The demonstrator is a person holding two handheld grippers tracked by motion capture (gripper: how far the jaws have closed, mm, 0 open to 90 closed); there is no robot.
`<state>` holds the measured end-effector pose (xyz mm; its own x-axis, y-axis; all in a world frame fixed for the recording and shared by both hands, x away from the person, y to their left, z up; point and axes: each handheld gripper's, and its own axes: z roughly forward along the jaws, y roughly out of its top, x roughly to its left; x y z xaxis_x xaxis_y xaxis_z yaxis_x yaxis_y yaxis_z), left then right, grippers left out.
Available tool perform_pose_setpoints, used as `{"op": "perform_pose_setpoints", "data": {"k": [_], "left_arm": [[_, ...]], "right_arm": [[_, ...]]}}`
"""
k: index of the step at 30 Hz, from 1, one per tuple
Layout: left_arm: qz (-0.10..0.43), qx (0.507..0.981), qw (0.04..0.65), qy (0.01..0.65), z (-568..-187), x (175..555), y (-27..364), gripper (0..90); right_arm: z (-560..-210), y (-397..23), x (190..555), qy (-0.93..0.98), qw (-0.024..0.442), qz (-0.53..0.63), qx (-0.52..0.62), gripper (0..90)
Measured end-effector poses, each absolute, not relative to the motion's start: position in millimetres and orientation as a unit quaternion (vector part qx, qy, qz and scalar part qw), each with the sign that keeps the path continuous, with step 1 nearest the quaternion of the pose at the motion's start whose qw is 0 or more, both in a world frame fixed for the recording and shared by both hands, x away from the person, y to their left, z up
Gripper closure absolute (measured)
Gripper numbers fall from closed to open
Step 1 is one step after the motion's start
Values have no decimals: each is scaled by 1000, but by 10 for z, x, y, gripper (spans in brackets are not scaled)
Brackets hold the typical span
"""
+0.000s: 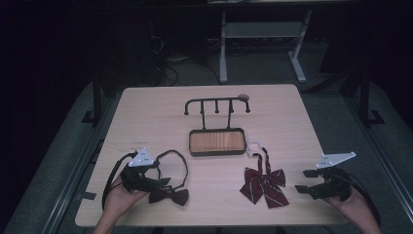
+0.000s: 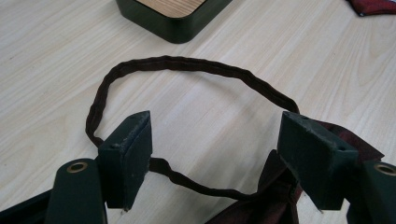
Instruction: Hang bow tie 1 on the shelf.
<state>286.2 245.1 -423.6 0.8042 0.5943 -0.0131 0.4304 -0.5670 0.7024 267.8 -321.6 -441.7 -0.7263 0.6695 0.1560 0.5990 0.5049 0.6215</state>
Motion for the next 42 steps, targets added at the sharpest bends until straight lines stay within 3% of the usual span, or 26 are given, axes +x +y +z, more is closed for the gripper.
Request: {"op": "perform_pose_setpoints", "data": {"k": [24, 42], "left_arm": [[112, 872, 374, 295, -4229, 2836, 2474, 267], [112, 869, 381, 296, -4208, 2823, 2503, 264]], "right_arm": [[-4096, -2914, 2866, 894, 31, 309, 322, 334], [-3982, -2492, 3231, 919, 11, 280, 277, 369]]}}
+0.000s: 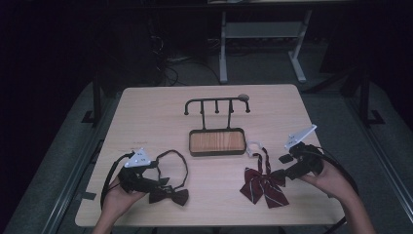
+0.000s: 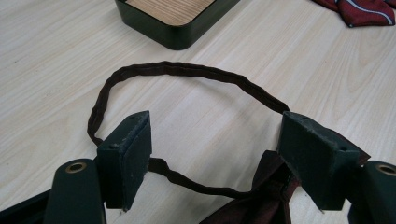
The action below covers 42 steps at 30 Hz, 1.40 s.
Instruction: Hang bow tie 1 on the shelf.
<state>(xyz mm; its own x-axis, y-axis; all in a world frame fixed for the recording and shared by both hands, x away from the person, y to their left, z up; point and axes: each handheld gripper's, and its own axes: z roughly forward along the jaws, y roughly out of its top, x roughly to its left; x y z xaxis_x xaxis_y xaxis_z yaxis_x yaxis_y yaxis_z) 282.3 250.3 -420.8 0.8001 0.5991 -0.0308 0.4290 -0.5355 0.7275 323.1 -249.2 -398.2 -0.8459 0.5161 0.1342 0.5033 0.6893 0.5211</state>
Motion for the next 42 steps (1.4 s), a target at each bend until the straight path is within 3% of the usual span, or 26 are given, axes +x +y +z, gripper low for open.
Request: {"op": "perform_pose_setpoints", "data": {"k": [31, 42], "left_arm": [[116, 870, 379, 292, -4191, 2825, 2518, 262], [115, 871, 378, 292, -4190, 2826, 2518, 261]], "right_arm": [[-3956, -2137, 3950, 940, 5, 219, 260, 452], [-4133, -2124, 4155, 939, 4, 198, 282, 495]]}}
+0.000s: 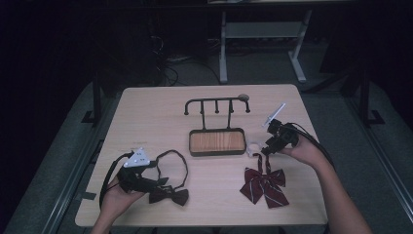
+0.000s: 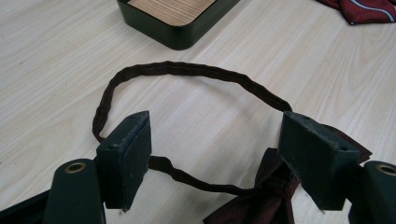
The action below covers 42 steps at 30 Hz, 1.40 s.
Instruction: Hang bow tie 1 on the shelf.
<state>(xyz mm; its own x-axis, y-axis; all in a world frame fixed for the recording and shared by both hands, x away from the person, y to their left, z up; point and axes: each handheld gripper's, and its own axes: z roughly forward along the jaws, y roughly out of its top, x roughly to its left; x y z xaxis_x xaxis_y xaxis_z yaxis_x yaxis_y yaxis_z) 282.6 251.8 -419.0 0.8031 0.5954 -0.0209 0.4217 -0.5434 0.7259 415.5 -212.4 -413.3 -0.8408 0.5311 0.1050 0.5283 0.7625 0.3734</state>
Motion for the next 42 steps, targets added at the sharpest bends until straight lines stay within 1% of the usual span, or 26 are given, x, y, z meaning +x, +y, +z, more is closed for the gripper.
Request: {"op": "perform_pose_setpoints", "data": {"k": [7, 22, 29, 34, 36, 38, 42], "left_arm": [[116, 871, 379, 290, -4189, 2826, 2516, 261], [117, 875, 373, 286, -4194, 2827, 2498, 262], [117, 874, 374, 289, -4190, 2824, 2502, 262], [118, 874, 373, 288, -4188, 2825, 2504, 261], [118, 873, 375, 289, -4186, 2824, 2505, 262], [118, 873, 374, 290, -4183, 2823, 2507, 262], [119, 873, 375, 289, -4185, 2823, 2506, 261]], "right_arm": [[-4198, -2078, 4218, 938, 6, 186, 291, 515], [-4328, -2030, 4294, 940, 9, 148, 308, 600], [-4364, -2002, 4319, 940, 13, 140, 312, 675], [-4393, -1985, 4328, 940, 12, 133, 314, 712], [-4402, -1980, 4331, 941, 13, 128, 314, 734], [-4403, -1972, 4329, 941, 17, 124, 316, 777], [-4408, -1968, 4328, 941, 18, 119, 316, 813]]}}
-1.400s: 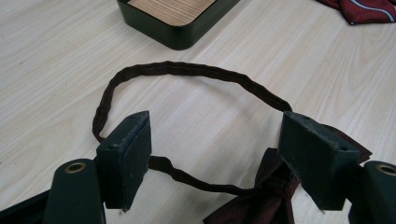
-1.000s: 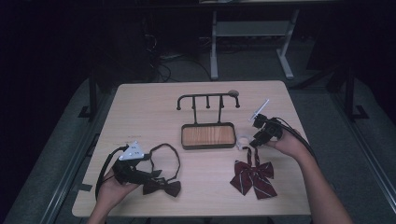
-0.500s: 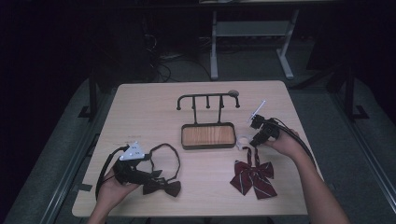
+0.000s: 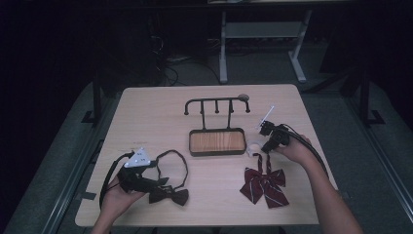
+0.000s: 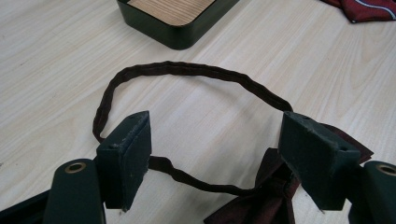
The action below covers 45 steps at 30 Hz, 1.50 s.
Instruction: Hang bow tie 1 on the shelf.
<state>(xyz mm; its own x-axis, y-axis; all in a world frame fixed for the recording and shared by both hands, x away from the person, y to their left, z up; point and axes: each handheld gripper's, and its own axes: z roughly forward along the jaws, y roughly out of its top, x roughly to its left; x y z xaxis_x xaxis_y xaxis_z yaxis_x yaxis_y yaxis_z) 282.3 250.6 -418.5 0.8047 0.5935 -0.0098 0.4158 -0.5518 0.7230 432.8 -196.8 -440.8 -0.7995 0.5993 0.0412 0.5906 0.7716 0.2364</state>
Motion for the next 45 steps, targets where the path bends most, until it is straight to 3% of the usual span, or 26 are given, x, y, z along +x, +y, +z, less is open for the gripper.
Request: {"op": "perform_pose_setpoints", "data": {"k": [6, 45], "left_arm": [[120, 873, 374, 288, -4183, 2821, 2505, 262], [115, 872, 376, 291, -4194, 2823, 2500, 254]], "right_arm": [[-4390, -1992, 4322, 940, 14, 122, 319, 868], [-3669, -2208, 3958, 951, -22, 197, 238, 868]]}}
